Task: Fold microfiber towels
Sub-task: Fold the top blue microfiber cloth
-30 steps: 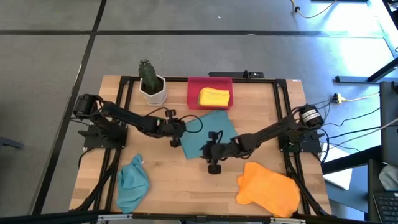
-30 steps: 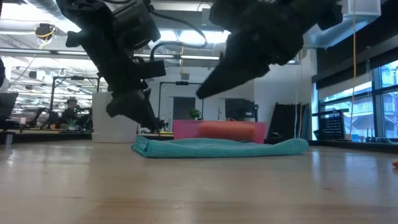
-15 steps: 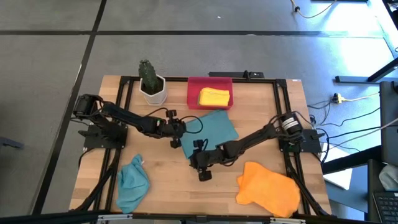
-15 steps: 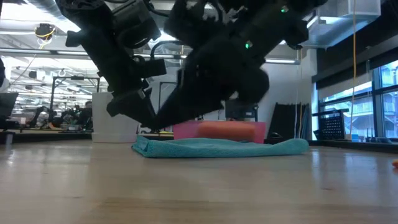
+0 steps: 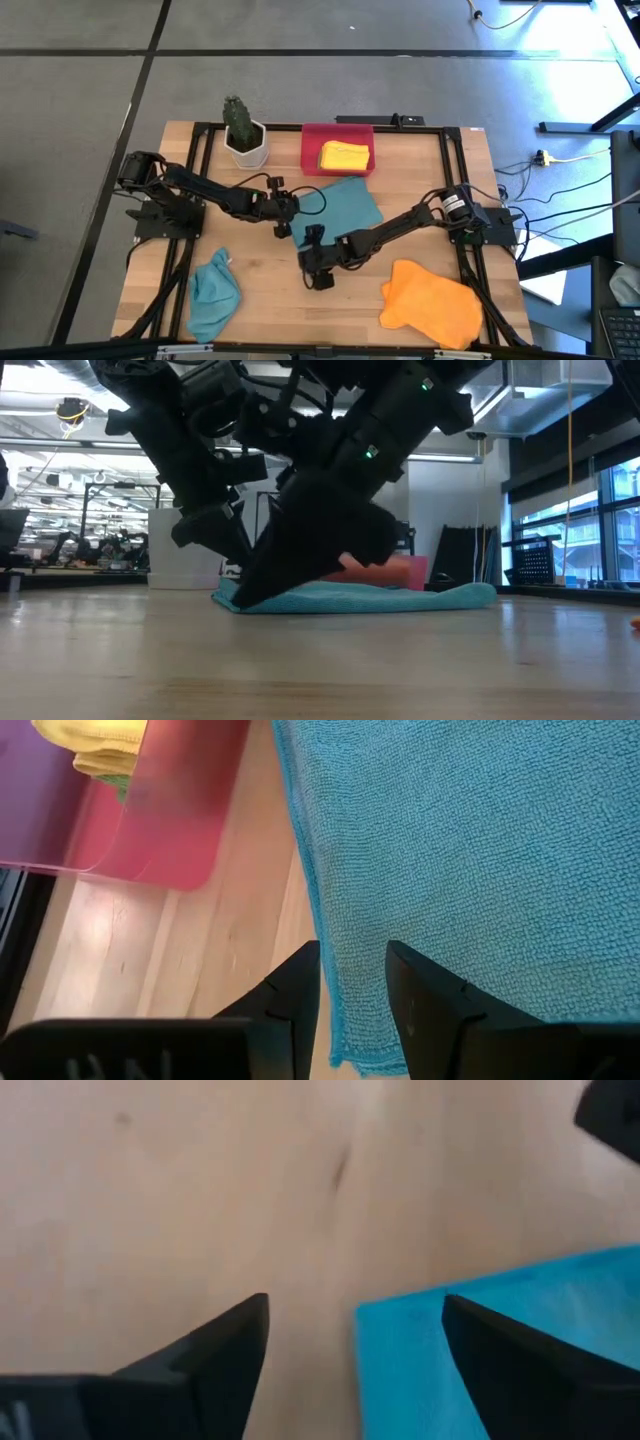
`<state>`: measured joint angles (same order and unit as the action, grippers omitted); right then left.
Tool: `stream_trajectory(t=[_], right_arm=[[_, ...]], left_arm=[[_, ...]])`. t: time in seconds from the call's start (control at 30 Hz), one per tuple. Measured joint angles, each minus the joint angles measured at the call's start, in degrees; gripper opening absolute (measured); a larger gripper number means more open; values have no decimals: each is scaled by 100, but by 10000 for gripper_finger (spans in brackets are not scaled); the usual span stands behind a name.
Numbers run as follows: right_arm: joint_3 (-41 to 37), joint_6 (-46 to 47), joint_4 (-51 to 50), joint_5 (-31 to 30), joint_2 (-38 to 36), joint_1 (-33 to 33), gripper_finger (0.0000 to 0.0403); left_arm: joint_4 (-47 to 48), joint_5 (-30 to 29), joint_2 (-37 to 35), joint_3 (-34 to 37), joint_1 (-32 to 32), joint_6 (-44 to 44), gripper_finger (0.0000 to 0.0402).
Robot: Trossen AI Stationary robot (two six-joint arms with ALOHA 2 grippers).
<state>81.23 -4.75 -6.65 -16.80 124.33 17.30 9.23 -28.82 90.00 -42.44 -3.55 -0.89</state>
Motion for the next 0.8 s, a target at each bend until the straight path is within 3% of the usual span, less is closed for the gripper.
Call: stream_trajectory(t=[0.23, 0.8], right_arm=[[-2, -2, -420, -624, 0, -4, 281], [9, -88, -239, -493, 168, -95, 144]], left_arm=[[2, -1, 0, 0, 0, 0, 106], [-136, -4, 0, 0, 0, -2, 106]])
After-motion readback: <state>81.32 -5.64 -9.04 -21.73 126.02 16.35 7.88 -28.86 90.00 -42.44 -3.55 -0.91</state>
